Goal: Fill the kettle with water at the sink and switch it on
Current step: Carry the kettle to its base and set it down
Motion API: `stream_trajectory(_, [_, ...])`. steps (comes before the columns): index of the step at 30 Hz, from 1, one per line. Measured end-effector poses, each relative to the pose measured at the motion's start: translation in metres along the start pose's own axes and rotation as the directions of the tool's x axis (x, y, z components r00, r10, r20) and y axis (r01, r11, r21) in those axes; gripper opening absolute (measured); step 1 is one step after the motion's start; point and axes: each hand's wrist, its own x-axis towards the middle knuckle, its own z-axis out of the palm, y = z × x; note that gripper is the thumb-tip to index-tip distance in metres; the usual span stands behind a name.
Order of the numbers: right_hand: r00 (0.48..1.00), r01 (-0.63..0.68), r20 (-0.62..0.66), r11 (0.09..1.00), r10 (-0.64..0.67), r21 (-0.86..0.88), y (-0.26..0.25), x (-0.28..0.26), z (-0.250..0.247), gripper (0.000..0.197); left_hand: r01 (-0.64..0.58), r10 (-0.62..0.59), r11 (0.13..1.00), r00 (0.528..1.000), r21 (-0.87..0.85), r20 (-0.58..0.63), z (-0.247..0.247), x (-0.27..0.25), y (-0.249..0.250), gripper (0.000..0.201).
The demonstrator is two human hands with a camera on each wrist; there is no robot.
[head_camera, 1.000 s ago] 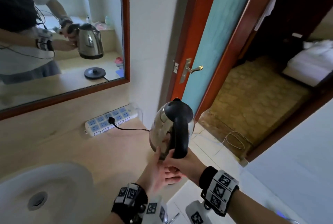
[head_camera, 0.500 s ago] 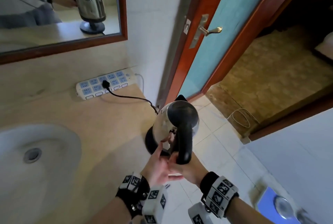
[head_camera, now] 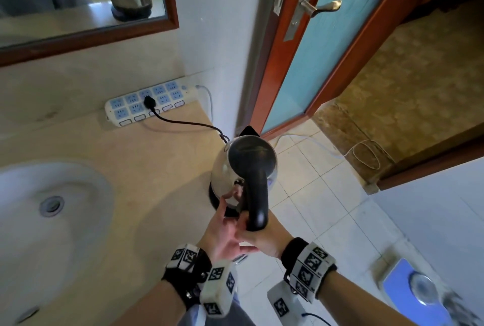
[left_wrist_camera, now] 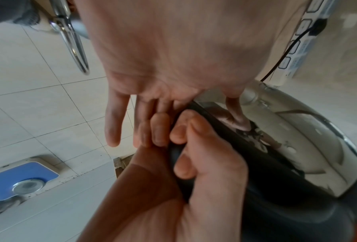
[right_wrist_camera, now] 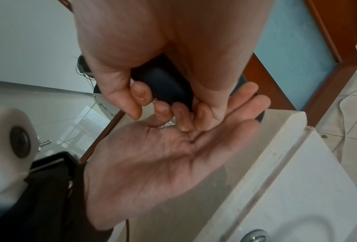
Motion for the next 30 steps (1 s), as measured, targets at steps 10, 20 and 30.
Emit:
stream_trajectory(10, [0.999, 0.018, 0.051, 0.999, -0.017, -0.030, 0.001, 0.000, 0.005, 0.030, -0.061, 0.059, 0.996, 0.997, -0.064, -0.043, -0.005, -0.007, -0.010, 0.094])
stream_trajectory(20, [0.999, 0.034, 0.015, 0.999, -0.033, -0.018, 0.016, -0.008, 0.001, 0.020, -0.036, 0.038, 0.999, 0.996, 0.038, -0.077, -0.010, 0.008, -0.024, 0.095])
stream_trajectory(30, [0.995, 0.060, 0.083, 0.996, -0.054, -0.067, 0.010, 0.004, -0.010, 0.024, -0.020, 0.020, 1.000, 0.999, -0.008, -0.032, -0.012, 0.016, -0.016, 0.092])
